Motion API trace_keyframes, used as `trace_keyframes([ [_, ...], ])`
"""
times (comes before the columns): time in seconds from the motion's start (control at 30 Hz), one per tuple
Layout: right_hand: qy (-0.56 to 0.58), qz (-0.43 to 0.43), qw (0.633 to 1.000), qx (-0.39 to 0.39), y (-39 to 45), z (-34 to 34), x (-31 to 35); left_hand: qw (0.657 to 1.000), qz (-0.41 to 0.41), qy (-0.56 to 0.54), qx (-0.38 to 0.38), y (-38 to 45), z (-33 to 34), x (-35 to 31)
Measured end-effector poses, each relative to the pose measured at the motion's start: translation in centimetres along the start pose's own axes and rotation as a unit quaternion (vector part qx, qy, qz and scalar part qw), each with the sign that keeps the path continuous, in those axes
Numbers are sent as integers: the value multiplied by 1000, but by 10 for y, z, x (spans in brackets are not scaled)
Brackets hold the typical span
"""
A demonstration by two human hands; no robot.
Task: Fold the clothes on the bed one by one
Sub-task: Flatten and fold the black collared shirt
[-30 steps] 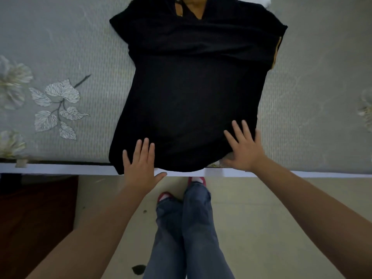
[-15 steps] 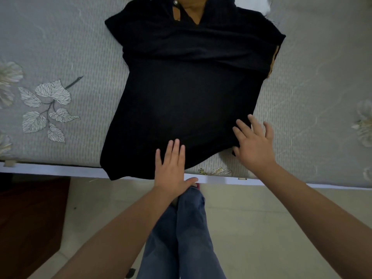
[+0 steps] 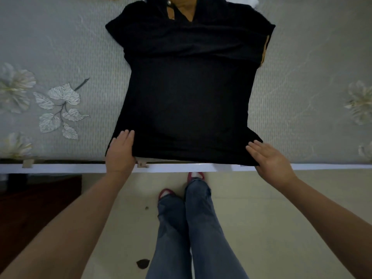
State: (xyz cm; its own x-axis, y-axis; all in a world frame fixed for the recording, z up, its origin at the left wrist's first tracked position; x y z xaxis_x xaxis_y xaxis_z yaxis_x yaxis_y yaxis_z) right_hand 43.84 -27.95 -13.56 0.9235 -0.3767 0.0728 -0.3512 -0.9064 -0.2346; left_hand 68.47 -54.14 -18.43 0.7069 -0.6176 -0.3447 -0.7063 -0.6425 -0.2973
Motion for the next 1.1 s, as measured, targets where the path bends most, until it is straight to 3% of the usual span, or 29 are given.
trace_keyframes([
  [0.07,6,19,1000,24,-4,9,12,995,72,48,46,-11,-8,7],
  [0.13,12,56,994,95,-12,17,28,983,112,111,93,-26,-9,8],
  [0.23,-4,100,963,250,-37,29,44,957,113,223,146,-51,-8,5],
  [0.37,-22,114,951,287,-77,38,63,941,100,263,189,-90,-6,9],
  [0.5,-14,94,923,372,-108,30,83,920,73,278,266,-125,-22,17],
  [0.6,-12,116,939,323,-104,19,85,922,92,268,265,-129,-37,14],
  [0.73,21,198,954,222,-62,-11,68,954,92,227,174,-89,-68,-2],
  [0.87,45,252,955,147,-8,-51,41,987,60,120,87,-35,-101,-20],
  [1.0,73,269,958,75,49,-86,5,999,34,17,21,24,-133,-36],
  [1.1,76,258,961,65,93,-102,-24,999,32,37,18,77,-149,-45],
])
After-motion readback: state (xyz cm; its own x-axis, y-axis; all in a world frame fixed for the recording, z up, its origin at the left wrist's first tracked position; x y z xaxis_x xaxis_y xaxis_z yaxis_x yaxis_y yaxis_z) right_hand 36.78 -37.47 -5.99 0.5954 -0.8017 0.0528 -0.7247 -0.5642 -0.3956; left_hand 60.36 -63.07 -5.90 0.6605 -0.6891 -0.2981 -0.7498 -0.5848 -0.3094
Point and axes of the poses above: each hand's wrist, its own y-axis towards the middle knuckle, its own z-axis out of the palm, x = y × z, the point moved 1 cm from there along y, towards the middle knuckle, and after that the axes turned 4 degrees about z, right-handed, at the moved point
